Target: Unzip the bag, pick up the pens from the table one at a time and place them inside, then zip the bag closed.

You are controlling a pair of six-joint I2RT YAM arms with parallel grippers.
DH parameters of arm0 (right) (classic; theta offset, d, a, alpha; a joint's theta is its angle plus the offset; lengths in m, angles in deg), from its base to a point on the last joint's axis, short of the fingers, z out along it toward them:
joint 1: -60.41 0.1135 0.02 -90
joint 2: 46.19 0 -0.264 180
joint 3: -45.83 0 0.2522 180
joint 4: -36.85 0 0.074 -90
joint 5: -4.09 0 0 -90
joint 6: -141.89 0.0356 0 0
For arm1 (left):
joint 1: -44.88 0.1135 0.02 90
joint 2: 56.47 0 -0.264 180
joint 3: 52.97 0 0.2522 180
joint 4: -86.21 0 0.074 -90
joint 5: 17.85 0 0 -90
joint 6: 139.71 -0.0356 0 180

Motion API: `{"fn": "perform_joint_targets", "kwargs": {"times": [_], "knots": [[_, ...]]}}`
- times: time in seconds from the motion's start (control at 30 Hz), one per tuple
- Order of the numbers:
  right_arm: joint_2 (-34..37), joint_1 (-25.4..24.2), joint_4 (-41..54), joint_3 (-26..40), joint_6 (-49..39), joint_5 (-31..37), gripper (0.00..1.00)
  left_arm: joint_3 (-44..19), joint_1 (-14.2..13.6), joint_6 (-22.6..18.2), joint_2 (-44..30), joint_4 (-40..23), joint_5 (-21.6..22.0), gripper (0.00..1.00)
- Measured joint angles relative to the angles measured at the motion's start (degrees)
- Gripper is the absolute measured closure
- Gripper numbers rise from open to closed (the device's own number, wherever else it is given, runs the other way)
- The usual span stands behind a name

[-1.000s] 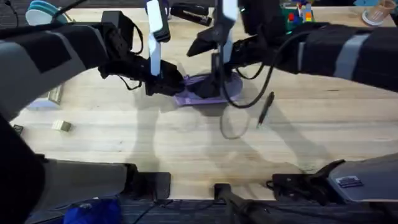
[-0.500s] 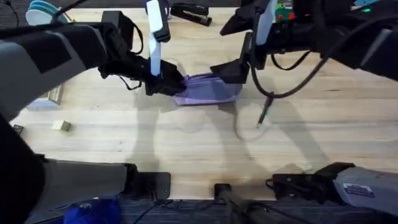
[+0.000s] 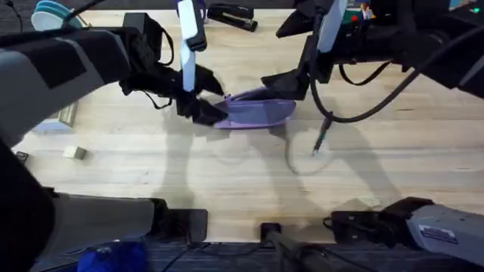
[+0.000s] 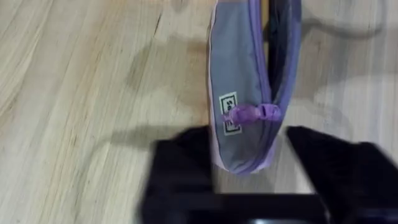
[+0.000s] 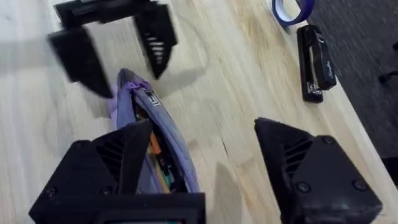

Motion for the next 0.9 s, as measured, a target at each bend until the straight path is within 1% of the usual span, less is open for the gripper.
{"fn": "perform_joint_targets", "kwargs": {"times": [0.03,0.07,0.1,0.17,0.57,0.67,0.77,0.9], "knots": [[0.0,0.0,0.0,0.0,0.0,0.0,0.005,0.0,0.0,0.0,0.0,0.0,0.0,0.212],[0.0,0.0,0.0,0.0,0.0,0.0,0.005,0.0,0.0,0.0,0.0,0.0,0.0,0.082],[0.0,0.0,0.0,0.0,0.0,0.0,0.006,0.0,0.0,0.1,0.0,0.0,0.0,0.026],[0.0,0.0,0.0,0.0,0.0,0.0,0.006,0.0,0.0,0.1,0.0,0.0,0.0,0.010],[0.0,0.0,1.1,0.0,0.0,0.0,0.005,0.0,0.0,0.1,0.0,-0.2,0.0,0.005],[0.0,0.0,1.1,0.0,0.0,0.0,0.005,-0.8,0.0,0.1,0.0,-3.0,0.2,0.007],[0.0,0.0,1.1,0.0,0.0,0.0,0.006,-2.7,0.0,0.0,0.0,-7.4,1.6,0.007],[0.0,0.0,1.1,0.0,0.0,0.0,0.005,-7.1,0.0,0.1,0.0,-13.8,3.8,0.007]]}}
